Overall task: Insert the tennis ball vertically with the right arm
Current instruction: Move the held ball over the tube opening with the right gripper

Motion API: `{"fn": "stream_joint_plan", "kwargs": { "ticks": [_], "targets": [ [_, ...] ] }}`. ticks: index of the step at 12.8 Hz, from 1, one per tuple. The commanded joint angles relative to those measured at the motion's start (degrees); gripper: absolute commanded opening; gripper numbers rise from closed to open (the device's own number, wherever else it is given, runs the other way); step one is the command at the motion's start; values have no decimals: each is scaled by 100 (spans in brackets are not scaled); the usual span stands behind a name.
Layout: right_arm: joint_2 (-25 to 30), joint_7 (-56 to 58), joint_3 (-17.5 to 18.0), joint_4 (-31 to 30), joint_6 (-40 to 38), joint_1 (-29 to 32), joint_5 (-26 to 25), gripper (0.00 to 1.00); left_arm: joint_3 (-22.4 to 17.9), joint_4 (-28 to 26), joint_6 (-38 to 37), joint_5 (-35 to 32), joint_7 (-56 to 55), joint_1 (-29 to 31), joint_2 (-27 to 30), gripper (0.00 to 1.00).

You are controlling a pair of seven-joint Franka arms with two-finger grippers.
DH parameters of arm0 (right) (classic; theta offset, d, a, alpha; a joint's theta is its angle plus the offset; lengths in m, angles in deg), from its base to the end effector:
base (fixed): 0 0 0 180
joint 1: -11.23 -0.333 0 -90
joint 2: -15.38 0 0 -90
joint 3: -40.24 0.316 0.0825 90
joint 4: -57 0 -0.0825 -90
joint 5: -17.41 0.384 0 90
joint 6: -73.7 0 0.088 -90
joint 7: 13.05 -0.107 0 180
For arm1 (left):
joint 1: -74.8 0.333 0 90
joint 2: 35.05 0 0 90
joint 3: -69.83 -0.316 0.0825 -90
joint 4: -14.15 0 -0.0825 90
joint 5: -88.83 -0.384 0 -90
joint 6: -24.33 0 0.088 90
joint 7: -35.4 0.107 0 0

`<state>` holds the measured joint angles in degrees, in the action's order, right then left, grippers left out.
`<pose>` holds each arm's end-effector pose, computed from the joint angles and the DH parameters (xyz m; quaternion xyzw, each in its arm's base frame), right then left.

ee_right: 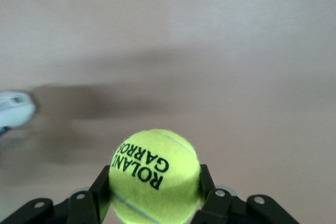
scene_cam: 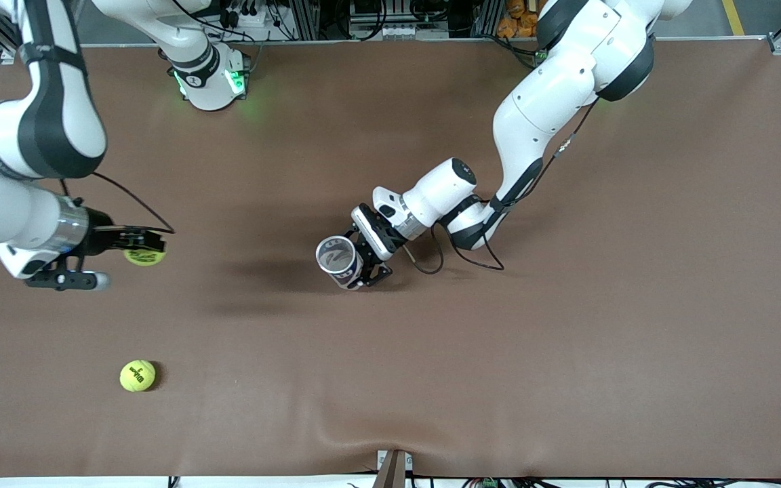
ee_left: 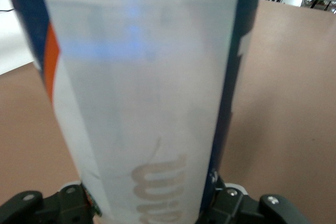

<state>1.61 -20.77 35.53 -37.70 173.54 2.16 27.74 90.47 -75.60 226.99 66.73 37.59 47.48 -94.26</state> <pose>0.6137 0.0670 0.4594 -0.9929 0.0507 0.0822 0.0692 0.5050 -0.5199 0.1835 0.7672 -0.4090 0.4205 0.2593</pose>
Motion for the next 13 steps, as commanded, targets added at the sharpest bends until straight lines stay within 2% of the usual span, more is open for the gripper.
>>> {"fn": "stream_joint_plan", "kwargs": {
  "ticks": [1,3,6,10,13],
  "targets": [
    [-99,-711,-38,574,-236,-331,329,20,-184,247,117,92,-9,-203,-134,78],
    [-178,-898,-47,698,-97,-603,418,18,-254,352,117,101,-9,-264,-222,78],
    [-476,-898,-47,707,211,-631,453,16,-298,397,117,101,0,-282,-293,78],
    [-706,-1020,-38,716,730,-1332,462,16,-307,397,117,92,17,-282,-310,78],
    [-724,-2038,-38,716,792,-1738,462,16,-307,397,117,92,18,-282,-310,80]
  ]
}}
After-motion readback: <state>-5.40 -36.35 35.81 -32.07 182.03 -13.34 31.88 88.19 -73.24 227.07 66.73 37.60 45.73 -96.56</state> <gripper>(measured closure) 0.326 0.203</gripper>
